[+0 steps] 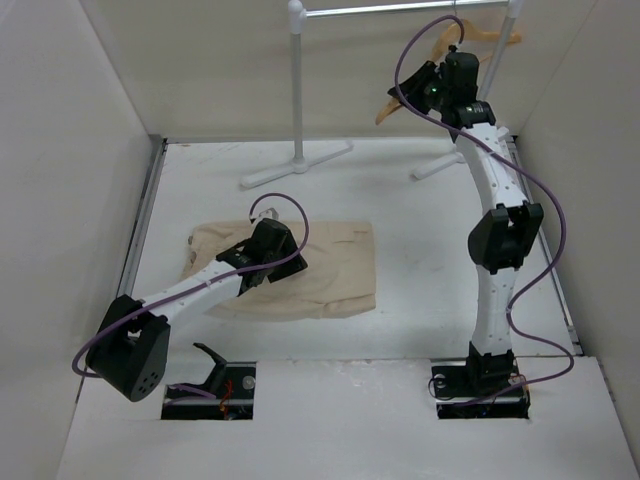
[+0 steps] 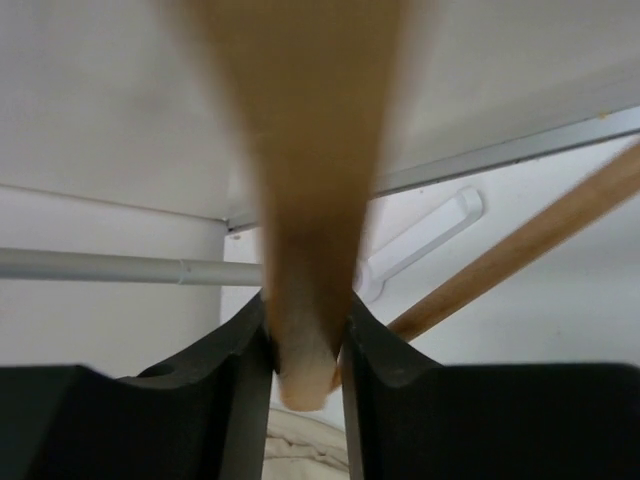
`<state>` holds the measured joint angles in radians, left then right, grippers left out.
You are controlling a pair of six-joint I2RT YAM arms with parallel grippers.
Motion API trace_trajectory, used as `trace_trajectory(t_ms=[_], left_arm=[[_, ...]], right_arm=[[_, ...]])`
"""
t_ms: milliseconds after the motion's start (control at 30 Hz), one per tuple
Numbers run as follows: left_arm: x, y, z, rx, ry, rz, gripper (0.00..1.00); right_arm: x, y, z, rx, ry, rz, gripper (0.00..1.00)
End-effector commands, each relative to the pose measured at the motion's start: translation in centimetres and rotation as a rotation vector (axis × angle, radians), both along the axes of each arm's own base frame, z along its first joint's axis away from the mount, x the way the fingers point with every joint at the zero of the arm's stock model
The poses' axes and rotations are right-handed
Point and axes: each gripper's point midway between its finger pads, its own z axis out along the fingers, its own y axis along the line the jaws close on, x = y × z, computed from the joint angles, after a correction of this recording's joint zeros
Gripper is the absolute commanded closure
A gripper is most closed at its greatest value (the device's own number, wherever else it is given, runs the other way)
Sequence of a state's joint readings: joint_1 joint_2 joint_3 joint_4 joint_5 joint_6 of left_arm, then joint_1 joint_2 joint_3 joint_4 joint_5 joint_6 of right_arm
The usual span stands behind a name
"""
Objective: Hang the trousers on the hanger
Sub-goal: Pick up the hanger from the clothesline.
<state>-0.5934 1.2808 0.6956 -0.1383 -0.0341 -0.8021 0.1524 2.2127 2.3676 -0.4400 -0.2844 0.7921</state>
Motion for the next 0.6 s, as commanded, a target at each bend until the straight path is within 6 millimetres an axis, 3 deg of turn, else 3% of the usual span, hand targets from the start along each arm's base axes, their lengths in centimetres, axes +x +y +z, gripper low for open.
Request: trace_trajectory(t_ms=[0, 200, 300, 400, 567], left_arm=[[1.2, -0.2, 1.7, -0.024, -0.046, 0.014, 0.55], [2.3, -0.4, 3.8, -0.042, -0.076, 0.027, 0.53], [2.9, -0.7, 5.2, -0.057, -0.098, 0.027, 0.51], [3.4, -1.0, 6.8, -0.075, -0.121, 0.029, 0.50], [4.3, -1.3, 10.9, -0.105, -0.182, 0.031, 0.47]], right_arm=[[-0.5, 0.9, 5.4, -0.007, -0.163, 0.027, 0.72], [-3.5, 1.7, 9.4, -0.030, -0.245, 0.074, 0.80], [-5.1, 2.3, 10.4, -0.048, -0.264, 0.095, 0.81], [-6.5, 2.7, 10.5, -0.053, -0.257, 0.113, 0.81], [-8.7, 3.4, 8.6, -0.060, -0.213, 0.137, 0.81]])
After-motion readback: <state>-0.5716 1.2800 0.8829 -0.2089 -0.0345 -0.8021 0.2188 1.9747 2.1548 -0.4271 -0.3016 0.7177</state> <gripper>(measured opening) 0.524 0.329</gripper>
